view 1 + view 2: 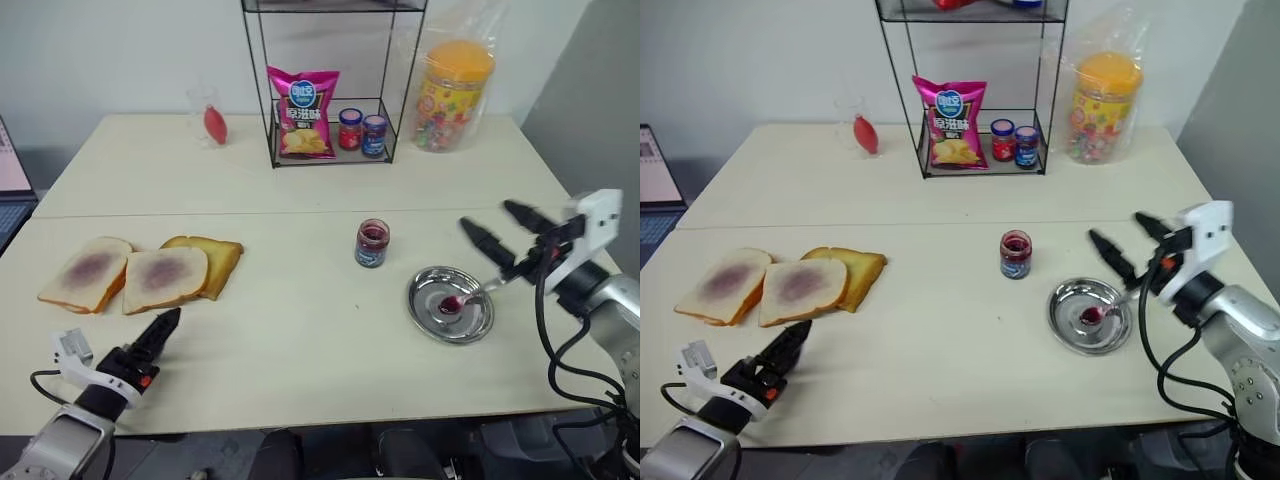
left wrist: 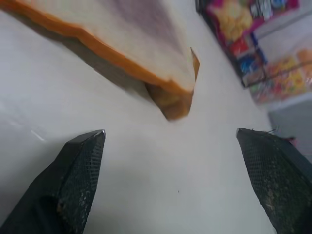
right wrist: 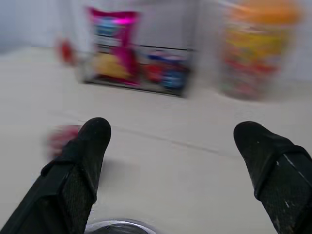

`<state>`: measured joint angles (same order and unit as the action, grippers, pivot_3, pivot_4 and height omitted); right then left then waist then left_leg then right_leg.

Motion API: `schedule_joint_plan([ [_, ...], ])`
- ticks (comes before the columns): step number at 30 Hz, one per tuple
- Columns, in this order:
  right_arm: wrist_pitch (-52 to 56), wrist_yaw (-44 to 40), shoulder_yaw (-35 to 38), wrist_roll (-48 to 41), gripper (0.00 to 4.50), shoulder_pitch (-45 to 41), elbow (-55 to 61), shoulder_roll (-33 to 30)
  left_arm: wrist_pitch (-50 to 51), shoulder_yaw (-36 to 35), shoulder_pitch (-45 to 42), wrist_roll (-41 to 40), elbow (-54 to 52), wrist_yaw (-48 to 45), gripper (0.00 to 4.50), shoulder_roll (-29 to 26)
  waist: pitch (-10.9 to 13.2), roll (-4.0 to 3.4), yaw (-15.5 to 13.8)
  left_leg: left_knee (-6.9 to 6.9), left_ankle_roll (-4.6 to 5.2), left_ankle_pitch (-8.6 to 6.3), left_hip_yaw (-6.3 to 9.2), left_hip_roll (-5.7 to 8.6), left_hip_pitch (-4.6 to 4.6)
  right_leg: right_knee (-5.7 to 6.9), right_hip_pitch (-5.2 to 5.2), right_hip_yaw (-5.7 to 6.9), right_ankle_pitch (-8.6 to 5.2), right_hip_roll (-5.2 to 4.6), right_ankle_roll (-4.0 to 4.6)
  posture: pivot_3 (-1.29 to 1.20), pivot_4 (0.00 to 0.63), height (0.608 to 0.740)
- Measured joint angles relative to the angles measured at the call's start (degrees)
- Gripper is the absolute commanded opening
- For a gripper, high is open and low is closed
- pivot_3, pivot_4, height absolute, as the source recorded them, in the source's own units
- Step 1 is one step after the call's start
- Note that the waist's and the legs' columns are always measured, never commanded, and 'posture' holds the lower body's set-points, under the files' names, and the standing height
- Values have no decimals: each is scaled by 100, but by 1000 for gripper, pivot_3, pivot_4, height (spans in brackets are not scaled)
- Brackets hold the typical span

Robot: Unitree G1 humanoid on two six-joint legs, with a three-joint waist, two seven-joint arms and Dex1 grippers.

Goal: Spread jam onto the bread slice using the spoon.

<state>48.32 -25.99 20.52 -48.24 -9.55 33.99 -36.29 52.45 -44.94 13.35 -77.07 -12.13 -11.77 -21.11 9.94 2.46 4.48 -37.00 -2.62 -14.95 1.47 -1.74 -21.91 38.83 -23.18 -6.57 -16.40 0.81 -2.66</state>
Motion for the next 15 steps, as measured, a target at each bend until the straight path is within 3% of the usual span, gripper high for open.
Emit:
schedule_joint_plan([
  [5,929,-677,-660,-1327,4447,-157,103,-518,-168,191,-723,-85,428,406,4500,-6,8,-14,-119,2,0,0,-5,8,-43,-3,-6,16,1,-5,2,0,150,740],
  [13,913,-866,-1239,-1342,4447,-536,54,-504,-757,212,-1472,7,1052,874,4500,200,4,-18,-136,-1,-2,1,6,8,-44,0,-2,38,5,-7,-4,0,150,740],
  [15,879,-836,-1278,-1317,4500,-535,49,-469,-872,239,-1464,73,1007,883,4126,270,2,-22,-135,-2,-2,2,5,7,-42,4,-2,38,5,-7,-4,0,150,740],
])
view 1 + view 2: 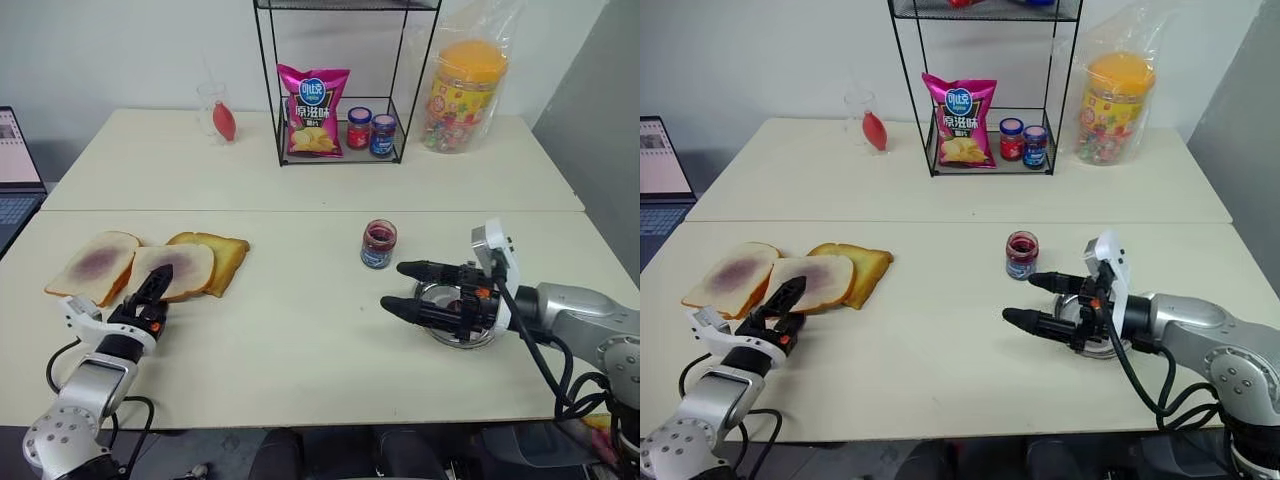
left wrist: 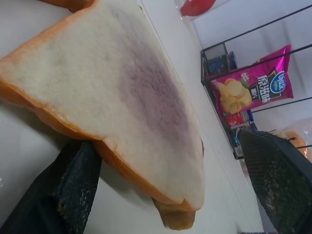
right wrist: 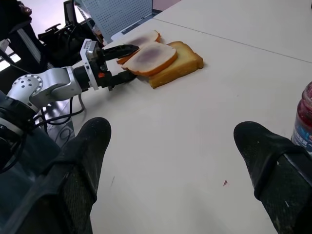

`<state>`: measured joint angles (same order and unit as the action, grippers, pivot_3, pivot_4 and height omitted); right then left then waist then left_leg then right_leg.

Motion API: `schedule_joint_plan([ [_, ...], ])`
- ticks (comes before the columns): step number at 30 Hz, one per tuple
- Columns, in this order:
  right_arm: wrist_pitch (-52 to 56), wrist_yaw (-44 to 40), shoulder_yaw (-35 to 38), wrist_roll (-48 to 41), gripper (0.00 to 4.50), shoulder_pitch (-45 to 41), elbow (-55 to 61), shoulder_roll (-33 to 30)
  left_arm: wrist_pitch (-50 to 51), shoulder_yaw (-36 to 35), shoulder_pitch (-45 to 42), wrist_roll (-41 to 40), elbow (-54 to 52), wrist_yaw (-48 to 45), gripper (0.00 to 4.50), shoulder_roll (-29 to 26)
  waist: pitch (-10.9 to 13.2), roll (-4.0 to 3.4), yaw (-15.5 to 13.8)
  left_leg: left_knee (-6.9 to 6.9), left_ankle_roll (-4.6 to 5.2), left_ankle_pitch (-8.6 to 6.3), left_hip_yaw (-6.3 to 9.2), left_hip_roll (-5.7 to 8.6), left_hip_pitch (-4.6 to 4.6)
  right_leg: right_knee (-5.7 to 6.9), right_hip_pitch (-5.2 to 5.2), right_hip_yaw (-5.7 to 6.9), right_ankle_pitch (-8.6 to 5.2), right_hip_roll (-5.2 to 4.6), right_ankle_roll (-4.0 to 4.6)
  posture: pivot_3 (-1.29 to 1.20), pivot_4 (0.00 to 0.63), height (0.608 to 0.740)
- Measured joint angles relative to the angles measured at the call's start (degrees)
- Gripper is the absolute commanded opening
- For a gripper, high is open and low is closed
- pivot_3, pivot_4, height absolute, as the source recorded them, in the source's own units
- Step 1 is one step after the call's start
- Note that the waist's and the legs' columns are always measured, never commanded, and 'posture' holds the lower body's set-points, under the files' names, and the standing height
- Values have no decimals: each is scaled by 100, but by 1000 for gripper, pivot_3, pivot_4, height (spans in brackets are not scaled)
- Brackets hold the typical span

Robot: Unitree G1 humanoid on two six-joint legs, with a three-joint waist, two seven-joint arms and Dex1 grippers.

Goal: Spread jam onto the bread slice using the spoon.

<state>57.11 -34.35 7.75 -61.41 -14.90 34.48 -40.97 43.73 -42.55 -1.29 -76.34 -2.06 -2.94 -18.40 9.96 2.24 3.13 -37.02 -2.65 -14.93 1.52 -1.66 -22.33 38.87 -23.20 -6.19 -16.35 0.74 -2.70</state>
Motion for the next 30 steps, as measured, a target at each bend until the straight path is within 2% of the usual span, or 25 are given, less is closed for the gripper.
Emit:
schedule_joint_plan([
  [1,-23,19,-5,0,4500,0,0,26,-52,23,18,16,-35,16,4054,27,0,0,1,0,0,0,0,0,0,1,0,0,0,0,0,0,150,740],
  [8,-56,84,-4,-11,4500,45,1,40,-168,14,159,-28,-67,223,2396,31,0,0,7,1,-1,0,2,-2,-10,-11,-3,3,0,0,0,0,150,740],
  [19,-56,78,-6,-22,4500,191,63,23,-177,-51,123,-40,-61,237,96,-222,1,1,-1,-1,-1,0,32,-2,-27,-16,-4,35,0,-1,1,0,150,740],
  [24,-63,117,-5,-44,4500,218,64,85,60,9,130,-214,-231,181,36,-577,4,7,-2,-2,-1,0,50,-4,-35,-15,-5,51,-1,-1,2,0,150,740],
  [30,-64,130,20,-35,4500,413,170,-69,1037,510,118,-707,-932,-618,36,-1850,11,1,-21,-3,-7,3,67,3,-45,-17,-8,69,-5,-8,9,0,150,740],
])
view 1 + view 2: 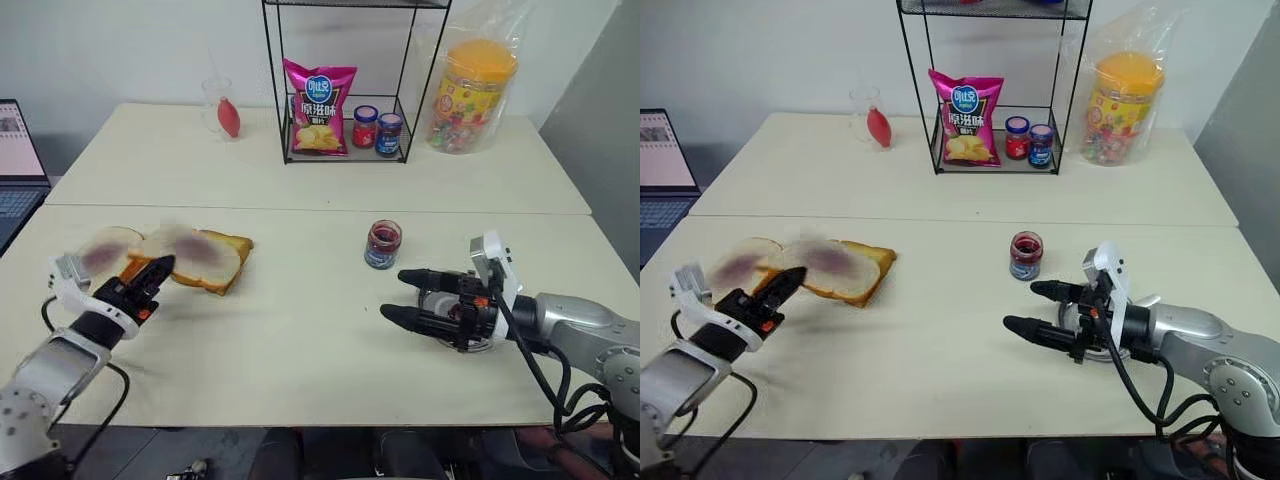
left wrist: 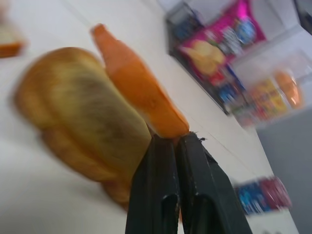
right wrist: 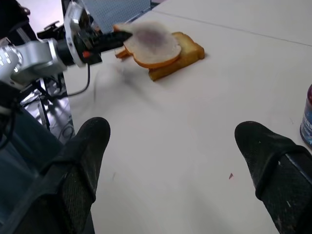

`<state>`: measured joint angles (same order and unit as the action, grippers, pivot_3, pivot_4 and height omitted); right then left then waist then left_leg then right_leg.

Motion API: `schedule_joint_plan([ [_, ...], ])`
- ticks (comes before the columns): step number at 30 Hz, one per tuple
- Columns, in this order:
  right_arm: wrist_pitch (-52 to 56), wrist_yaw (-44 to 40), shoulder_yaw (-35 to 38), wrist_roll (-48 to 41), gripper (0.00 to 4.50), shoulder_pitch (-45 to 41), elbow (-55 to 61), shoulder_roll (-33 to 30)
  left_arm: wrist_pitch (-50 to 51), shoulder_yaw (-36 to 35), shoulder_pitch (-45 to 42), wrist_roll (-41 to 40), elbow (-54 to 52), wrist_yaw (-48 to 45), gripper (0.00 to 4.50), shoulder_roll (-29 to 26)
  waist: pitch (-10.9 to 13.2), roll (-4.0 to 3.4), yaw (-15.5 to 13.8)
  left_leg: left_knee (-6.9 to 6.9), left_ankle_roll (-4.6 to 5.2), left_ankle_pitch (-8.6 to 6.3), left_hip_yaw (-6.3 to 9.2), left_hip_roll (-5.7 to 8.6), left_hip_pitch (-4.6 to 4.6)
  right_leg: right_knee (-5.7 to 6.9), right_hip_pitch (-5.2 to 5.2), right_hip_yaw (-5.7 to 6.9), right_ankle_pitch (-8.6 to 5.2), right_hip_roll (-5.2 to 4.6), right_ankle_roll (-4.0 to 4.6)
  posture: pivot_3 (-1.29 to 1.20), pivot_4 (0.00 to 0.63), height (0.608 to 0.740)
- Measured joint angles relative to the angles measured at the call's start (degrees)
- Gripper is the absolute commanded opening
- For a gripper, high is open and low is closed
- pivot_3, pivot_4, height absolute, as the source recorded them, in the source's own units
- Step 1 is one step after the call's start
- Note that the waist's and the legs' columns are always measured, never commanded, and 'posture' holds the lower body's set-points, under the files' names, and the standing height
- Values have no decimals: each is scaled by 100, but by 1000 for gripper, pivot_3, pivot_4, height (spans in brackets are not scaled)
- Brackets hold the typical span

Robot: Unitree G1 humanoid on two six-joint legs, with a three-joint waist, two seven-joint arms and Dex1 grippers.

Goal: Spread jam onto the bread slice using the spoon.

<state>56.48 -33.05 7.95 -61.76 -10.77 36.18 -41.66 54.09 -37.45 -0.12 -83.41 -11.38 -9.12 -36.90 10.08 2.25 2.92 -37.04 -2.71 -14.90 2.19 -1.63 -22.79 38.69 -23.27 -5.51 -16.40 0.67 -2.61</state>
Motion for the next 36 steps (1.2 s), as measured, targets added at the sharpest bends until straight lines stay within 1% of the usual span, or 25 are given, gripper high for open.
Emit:
schedule_joint_plan([
  [1,0,30,6,-20,4500,42,17,0,130,67,-58,-46,-26,-160,36,-139,1,-2,-1,2,0,0,-1,-1,2,0,0,-3,0,1,0,0,150,740],
  [3,7,146,28,-53,4500,82,59,2,543,459,-381,-101,3,-679,36,-672,6,-1,-9,0,-2,2,5,1,-2,3,-3,5,-1,3,2,0,150,740],
  [5,7,251,76,-171,4500,113,164,4,765,779,-729,-66,-36,-1170,36,-976,10,-8,-8,1,-3,2,-1,1,2,6,-2,-1,-1,3,2,0,150,740],
  [7,8,441,147,-302,4500,138,255,21,1038,1503,-1165,183,-197,-1960,36,-1381,13,-14,-5,2,-3,2,-3,3,-1,2,-2,-2,-2,5,4,0,150,740],
  [9,8,575,190,-361,4500,183,286,23,1056,2180,-1440,579,-292,-2605,36,-1510,17,-22,-3,5,-3,2,-7,5,-2,-3,-4,-4,-2,4,4,0,150,740],
  [10,7,622,223,-387,4500,233,315,22,1022,2517,-1497,830,-312,-2942,36,-1523,18,-24,0,7,-3,2,-9,2,-3,-3,-5,-5,-2,4,5,0,150,740],
  [11,7,702,234,-426,4500,297,328,20,925,2989,-1625,1244,-275,-3385,36,-1626,18,-23,5,6,-3,2,-6,2,-3,-4,-5,-2,-3,7,7,0,150,740],
  [12,7,764,238,-455,4500,343,365,19,618,3618,-1720,1897,-203,-3897,36,-1751,21,-28,25,10,-3,2,-10,0,-2,-3,-11,-6,-1,10,15,0,150,740],
  [13,6,809,240,-473,4500,362,384,19,403,3978,-1747,2345,-100,-4175,36,-1806,23,-31,44,12,-3,2,-12,-2,-3,3,-15,-8,7,11,40,0,150,740],
  [14,6,826,246,-474,4500,379,390,15,250,4156,-1766,2599,-21,-4332,36,-1814,23,-30,48,11,-3,2,-12,-4,-4,8,-18,-10,6,12,43,0,150,740],
  [15,2,861,270,-478,4500,430,401,12,-101,4485,-1897,3092,222,-4590,36,-1799,23,-30,30,11,-2,2,-5,-5,-5,13,-18,-2,3,13,48,0,150,740],
  [17,-22,967,283,-487,4500,506,426,17,-901,4958,-2348,4079,1100,-4869,36,-1538,25,-34,-12,9,-2,2,4,-4,-8,16,-19,8,-2,17,48,0,150,740],
  [20,-83,1072,369,-500,4500,647,526,9,-1735,5297,-2651,5002,2030,-5183,36,-1274,25,-33,-41,5,-1,3,1,-2,-14,14,-19,4,-1,14,46,0,150,740],
  [23,-96,1120,408,-544,4500,753,578,2,-2190,5320,-2846,5402,2449,-5485,36,-1112,25,-32,-65,3,-1,2,-1,-2,-16,14,-19,2,0,12,45,0,150,740],
  [26,-105,1174,428,-622,4500,767,616,-29,-2372,5306,-2913,5613,2616,-5696,36,-1042,25,-32,-59,2,-1,3,1,-4,-12,22,-19,4,-1,13,44,0,150,740],
  [28,-110,1181,429,-678,4500,765,616,-54,-2489,5281,-2963,5763,2750,-5807,446,-935,25,-32,-64,1,0,3,6,-4,-12,25,-17,8,-8,14,31,0,150,740],
  [29,-110,1180,429,-679,4500,763,615,-60,-2512,5278,-2971,5789,2765,-5813,538,-916,25,-32,-67,0,1,4,7,-3,-10,27,-15,8,-12,14,24,0,150,740],
  [30,-110,1179,428,-678,4500,746,603,-65,-2580,5270,-2988,5854,2782,-5835,688,-881,25,-32,-73,-2,1,4,7,-3,-10,27,-14,8,-12,14,23,0,150,740],
  [32,-121,1163,427,-673,4500,725,582,-82,-2642,5242,-3006,5960,2791,-5907,1132,-841,25,-32,-92,-5,1,4,6,-2,-9,26,-11,6,-10,13,20,0,150,740],
  [36,-176,1143,445,-645,4500,776,496,-118,-2691,5101,-3006,6092,2815,-5922,1815,-805,25,-32,-103,-6,1,4,6,-3,-11,25,-11,6,-9,13,20,0,150,740],
])
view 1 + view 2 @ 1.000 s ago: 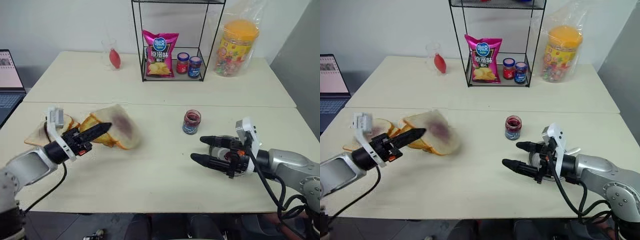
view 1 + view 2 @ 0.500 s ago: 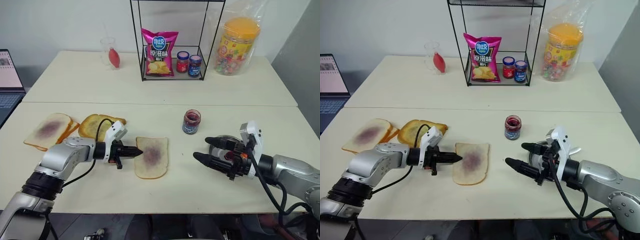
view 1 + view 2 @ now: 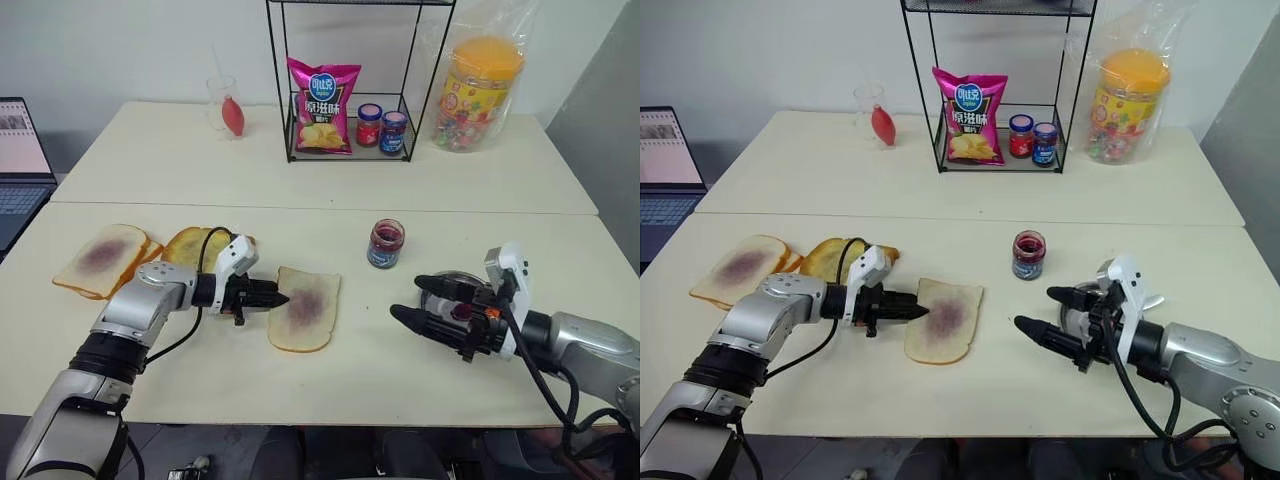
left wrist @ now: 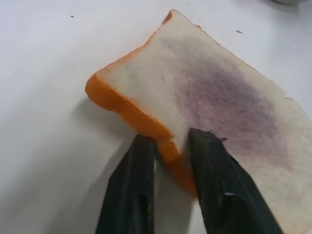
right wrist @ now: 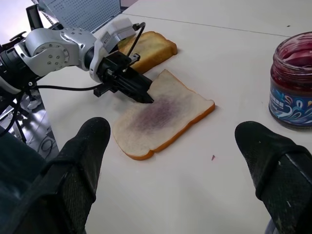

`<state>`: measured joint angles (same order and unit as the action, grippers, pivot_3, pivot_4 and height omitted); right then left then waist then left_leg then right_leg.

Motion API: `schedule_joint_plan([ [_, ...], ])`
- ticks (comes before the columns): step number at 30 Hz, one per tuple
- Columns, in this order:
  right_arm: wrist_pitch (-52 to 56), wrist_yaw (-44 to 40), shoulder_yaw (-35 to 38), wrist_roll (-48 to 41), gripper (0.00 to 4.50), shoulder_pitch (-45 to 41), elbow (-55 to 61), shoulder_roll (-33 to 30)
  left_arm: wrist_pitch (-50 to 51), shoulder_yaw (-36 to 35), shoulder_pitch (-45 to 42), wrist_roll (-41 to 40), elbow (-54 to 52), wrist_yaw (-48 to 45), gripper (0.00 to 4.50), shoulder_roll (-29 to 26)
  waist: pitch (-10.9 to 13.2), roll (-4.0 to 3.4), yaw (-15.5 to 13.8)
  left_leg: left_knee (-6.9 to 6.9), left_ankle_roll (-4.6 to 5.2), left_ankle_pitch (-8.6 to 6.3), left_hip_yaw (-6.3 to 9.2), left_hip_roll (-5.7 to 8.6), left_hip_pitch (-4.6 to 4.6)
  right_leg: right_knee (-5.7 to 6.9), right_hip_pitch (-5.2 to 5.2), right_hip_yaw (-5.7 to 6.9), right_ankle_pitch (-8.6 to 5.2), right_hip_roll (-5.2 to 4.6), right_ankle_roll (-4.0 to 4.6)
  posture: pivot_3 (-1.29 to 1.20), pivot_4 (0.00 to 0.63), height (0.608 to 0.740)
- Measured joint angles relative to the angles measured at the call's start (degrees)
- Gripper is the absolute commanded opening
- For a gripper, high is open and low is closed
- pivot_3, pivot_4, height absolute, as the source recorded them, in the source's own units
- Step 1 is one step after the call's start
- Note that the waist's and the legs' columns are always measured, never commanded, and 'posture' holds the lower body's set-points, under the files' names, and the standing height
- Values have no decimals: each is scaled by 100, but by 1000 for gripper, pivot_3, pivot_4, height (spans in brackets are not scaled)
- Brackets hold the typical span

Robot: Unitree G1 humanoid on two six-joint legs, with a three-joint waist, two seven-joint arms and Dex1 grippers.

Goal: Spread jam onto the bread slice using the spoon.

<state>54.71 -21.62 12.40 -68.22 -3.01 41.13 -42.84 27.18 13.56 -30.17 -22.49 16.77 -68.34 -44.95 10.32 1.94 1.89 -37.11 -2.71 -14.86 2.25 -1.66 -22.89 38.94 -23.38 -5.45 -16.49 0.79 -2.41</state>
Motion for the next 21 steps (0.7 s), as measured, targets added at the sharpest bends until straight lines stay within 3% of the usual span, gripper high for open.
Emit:
schedule_joint_plan([
  [6,-109,7,382,148,4500,552,-90,-111,141,-160,96,71,-162,-265,3243,-310,0,0,18,3,0,0,1,-3,1,2,-1,1,1,1,2,0,150,740],
  [12,-262,86,1303,168,4500,1478,-271,-63,-21,-218,116,369,-465,-778,4384,-1034,1,-1,-16,3,0,0,4,-2,1,1,3,8,-1,1,1,0,150,740],
  [17,-425,413,2065,-252,4500,1959,-632,480,-179,-447,-895,227,-597,-757,4469,-338,-2,4,-117,-30,0,0,11,3,-7,-2,20,21,4,-4,-11,0,150,740],
  [21,-435,652,2321,-562,4500,2141,-957,678,-220,-420,-1051,70,-1207,-871,4469,92,-3,-4,-7,-36,1,-1,-20,3,-2,-2,19,-15,9,-7,-17,0,150,740],
])
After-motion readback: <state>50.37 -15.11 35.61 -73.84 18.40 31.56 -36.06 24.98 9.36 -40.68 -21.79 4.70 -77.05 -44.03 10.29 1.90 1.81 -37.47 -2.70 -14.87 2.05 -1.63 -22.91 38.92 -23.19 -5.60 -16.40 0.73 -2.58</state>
